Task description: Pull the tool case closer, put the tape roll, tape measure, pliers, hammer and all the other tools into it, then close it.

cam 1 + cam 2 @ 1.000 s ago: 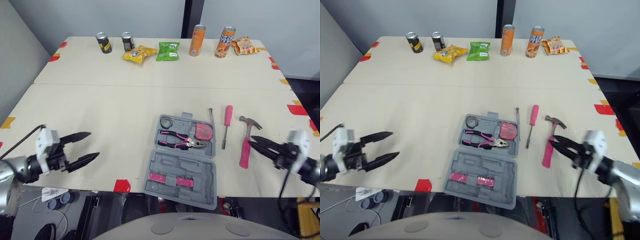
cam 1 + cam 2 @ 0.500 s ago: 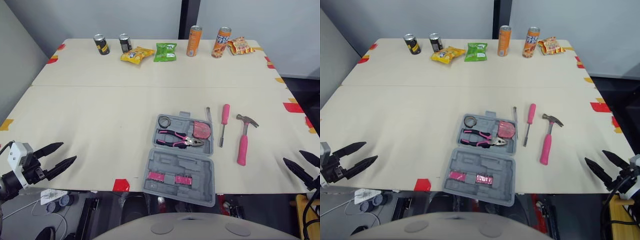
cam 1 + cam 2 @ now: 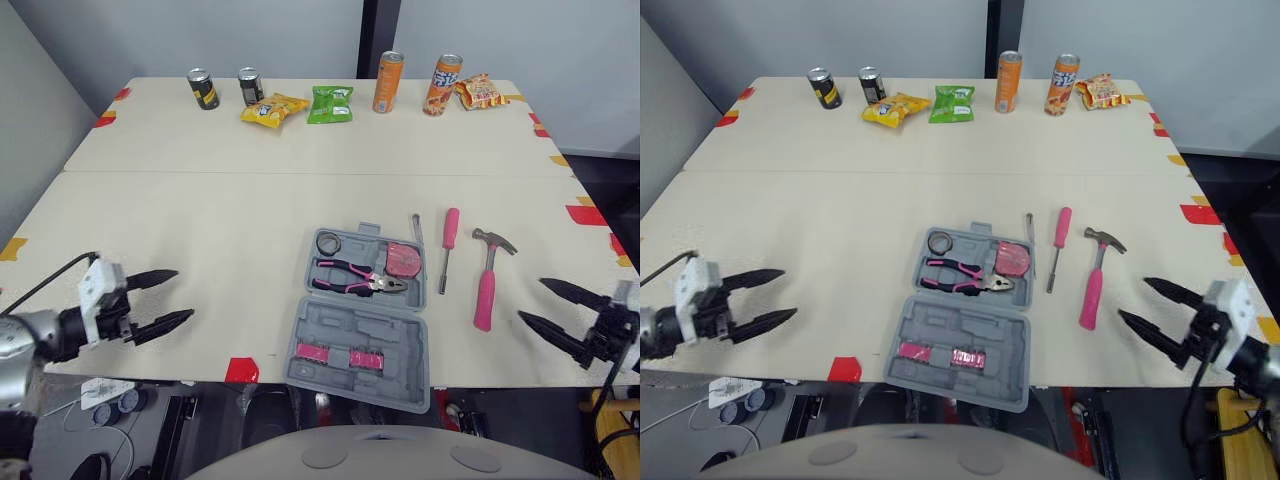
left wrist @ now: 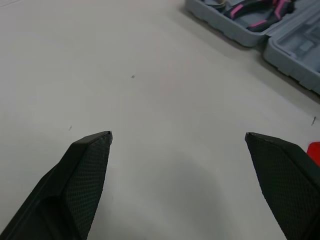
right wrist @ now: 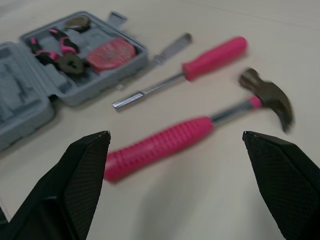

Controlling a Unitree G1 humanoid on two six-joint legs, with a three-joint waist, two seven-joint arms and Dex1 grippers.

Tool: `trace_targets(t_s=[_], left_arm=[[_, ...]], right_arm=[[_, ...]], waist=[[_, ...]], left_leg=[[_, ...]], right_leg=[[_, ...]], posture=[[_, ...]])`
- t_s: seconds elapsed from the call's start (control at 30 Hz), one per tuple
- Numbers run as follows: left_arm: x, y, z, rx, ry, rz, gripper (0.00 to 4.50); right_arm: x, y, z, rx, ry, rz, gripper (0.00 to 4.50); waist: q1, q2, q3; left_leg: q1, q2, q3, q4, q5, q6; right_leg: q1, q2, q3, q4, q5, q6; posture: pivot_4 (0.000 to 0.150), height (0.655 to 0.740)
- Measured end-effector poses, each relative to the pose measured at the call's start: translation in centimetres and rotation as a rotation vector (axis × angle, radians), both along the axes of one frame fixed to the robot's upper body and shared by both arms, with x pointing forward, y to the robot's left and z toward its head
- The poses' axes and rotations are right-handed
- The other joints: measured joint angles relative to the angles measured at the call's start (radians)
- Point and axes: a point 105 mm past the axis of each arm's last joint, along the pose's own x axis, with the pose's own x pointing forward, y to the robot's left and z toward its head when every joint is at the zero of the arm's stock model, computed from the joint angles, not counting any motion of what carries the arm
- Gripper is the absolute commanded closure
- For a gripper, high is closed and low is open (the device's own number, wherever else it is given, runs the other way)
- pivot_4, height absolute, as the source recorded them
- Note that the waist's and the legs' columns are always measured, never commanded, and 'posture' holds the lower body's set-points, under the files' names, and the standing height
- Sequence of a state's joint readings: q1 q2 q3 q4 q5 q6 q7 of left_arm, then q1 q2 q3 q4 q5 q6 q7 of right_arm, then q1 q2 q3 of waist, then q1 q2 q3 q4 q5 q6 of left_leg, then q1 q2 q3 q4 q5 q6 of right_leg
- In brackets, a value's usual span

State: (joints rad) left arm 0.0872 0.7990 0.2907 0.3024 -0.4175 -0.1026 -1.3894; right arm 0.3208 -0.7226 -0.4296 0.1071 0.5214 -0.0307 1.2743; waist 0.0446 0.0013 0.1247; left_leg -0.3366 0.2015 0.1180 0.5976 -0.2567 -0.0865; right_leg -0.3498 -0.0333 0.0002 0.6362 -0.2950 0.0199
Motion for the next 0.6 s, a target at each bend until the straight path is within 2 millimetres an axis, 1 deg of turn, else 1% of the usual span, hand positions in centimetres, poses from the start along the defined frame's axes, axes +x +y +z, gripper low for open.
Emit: trace_targets(t_s=[0.07,0.1,0.13,0.17,0.23,0.3,0.37,0.4,0.43,0.47,0.6], left_arm=[[0.5,-1.4,0.0,0.005,-0.002,-0.076,1.21],[0.8,-2.5,-0.1,0.009,-0.001,-0.126,1.51],[1.0,-3.1,-0.1,0.009,0.001,-0.153,1.98],[1.2,-3.7,-0.2,0.008,0.0,-0.184,2.24],[1.6,-4.8,-0.4,0.011,0.003,-0.232,2.96],[2.1,-6.0,-0.6,0.021,0.009,-0.284,3.65],[2.6,-7.2,-1.1,0.03,0.019,-0.33,4.39],[2.8,-8.0,-1.4,0.027,0.025,-0.353,4.5],[3.0,-8.7,-1.6,0.02,0.03,-0.373,4.5],[3.0,-9.2,-1.8,0.021,0.034,-0.391,4.5],[3.5,-10.9,-2.7,0.023,0.059,-0.432,4.5]], right_arm=[[0.3,1.6,-0.1,-0.013,0.007,0.075,0.54],[0.5,2.8,-0.1,-0.015,0.009,0.123,0.79],[0.7,3.4,-0.2,-0.021,0.011,0.151,1.22],[0.9,4.0,-0.3,-0.027,0.014,0.179,1.47],[1.0,5.0,-0.7,-0.047,0.027,0.223,2.24],[1.3,6.1,-1.1,-0.064,0.039,0.269,2.83],[1.6,7.1,-1.8,-0.094,0.055,0.308,3.6],[1.8,7.8,-2.2,-0.108,0.061,0.328,3.89],[2.0,8.3,-2.4,-0.12,0.066,0.341,4.21],[2.1,8.7,-2.7,-0.128,0.069,0.352,4.42],[2.7,9.7,-3.3,-0.171,0.079,0.379,4.42]], waist=[[0.0,0.0,0.0],[-0.001,0.0,0.0],[-0.002,0.0,0.0],[-0.002,0.0,0.0],[-0.002,0.0,0.0],[-0.001,0.0,0.0],[-0.001,0.0,0.0],[-0.002,0.0,0.0],[-0.002,0.0,0.0],[-0.002,0.0,0.0],[0.0,0.0,0.0]], left_leg=[[0.0,0.0,0.0,0.001,0.0,0.0],[0.0,0.0,0.0,0.001,0.0,0.0],[0.0,0.0,0.001,0.002,0.0,0.0],[0.0,0.0,0.001,0.002,0.0,0.0],[-0.001,0.0,0.001,0.002,0.0,0.0],[-0.001,0.0,0.001,0.002,0.0,0.0],[-0.001,-0.001,0.001,0.003,0.0,-0.001],[-0.002,-0.002,0.001,0.004,0.0,-0.001],[-0.002,-0.003,0.001,0.004,0.001,-0.001],[-0.002,-0.003,0.001,0.004,0.001,-0.002],[-0.002,-0.003,0.001,0.004,0.001,-0.003]], right_leg=[[-0.001,0.0,0.0,0.001,0.0,0.0],[-0.001,0.0,0.0,0.003,0.0,-0.001],[-0.002,0.0,0.0,0.004,0.0,-0.001],[-0.002,0.0,0.0,0.005,-0.001,-0.001],[-0.003,0.0,0.0,0.006,-0.001,-0.002],[-0.005,0.0,0.0,0.008,-0.001,-0.002],[-0.005,0.0,0.0,0.01,-0.001,-0.003],[-0.006,0.0,0.0,0.01,-0.001,-0.003],[-0.006,0.0,0.0,0.011,-0.001,-0.003],[-0.006,0.0,0.0,0.011,-0.001,-0.003],[-0.007,0.001,0.0,0.012,-0.001,-0.002]], posture=[[0.15,0.74],[0.15,0.74],[0.15,0.74],[0.15,0.74],[0.15,0.74],[0.15,0.74],[0.15,0.74],[0.15,0.74],[0.15,0.74],[0.15,0.74],[0.15,0.74]])
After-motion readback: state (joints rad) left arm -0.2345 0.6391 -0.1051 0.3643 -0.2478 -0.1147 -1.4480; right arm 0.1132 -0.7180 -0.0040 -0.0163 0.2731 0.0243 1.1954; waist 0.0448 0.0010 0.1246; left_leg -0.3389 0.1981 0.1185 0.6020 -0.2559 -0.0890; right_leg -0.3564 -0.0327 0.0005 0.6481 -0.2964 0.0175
